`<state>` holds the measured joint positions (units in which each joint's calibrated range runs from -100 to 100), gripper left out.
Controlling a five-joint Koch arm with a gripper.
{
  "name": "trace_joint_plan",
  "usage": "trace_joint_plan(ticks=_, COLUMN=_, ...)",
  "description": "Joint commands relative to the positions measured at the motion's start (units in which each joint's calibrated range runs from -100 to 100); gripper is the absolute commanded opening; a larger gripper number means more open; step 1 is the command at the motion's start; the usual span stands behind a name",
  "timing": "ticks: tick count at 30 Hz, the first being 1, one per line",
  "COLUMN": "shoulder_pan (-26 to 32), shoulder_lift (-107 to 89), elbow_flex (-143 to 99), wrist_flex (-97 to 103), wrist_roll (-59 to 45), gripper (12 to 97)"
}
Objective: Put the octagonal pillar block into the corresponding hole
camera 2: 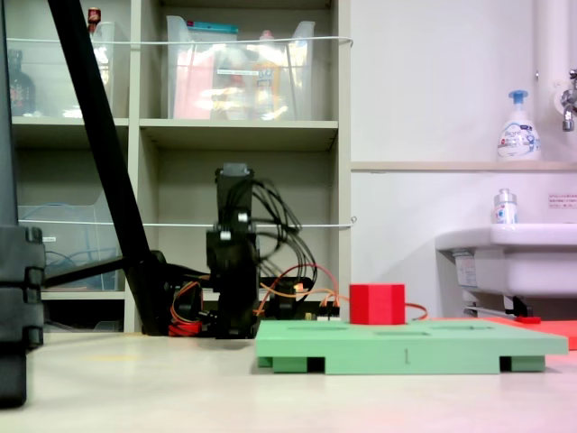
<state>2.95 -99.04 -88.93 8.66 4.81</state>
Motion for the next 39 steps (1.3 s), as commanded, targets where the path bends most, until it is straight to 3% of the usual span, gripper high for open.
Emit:
trace_joint_plan(ticks=1, shoulder_pan=1.07, shoulder_lift=-0.96, elbow_flex=-4.89, wrist_flex=3.13, wrist_roll=-1.32, gripper=48.9)
trace_joint_plan(ticks=7, shoulder_pan=2.49, shoulder_lift=-0.96, elbow_flex=-11.07, wrist_flex=2.46, wrist_roll=-1.76, gripper=48.9)
trace_joint_plan(ticks=10, shoulder_pan=2.44, shoulder_lift=-0.96, elbow_flex=-11.07, wrist_flex=-7.27, wrist_roll=-1.81, gripper=48.1)
trace_joint_plan(ticks=39, shoulder_pan=2.25, shoulder_lift=-0.96, elbow_flex=-11.07, wrist_flex=-6.98, wrist_roll=-1.66, gripper=49.3)
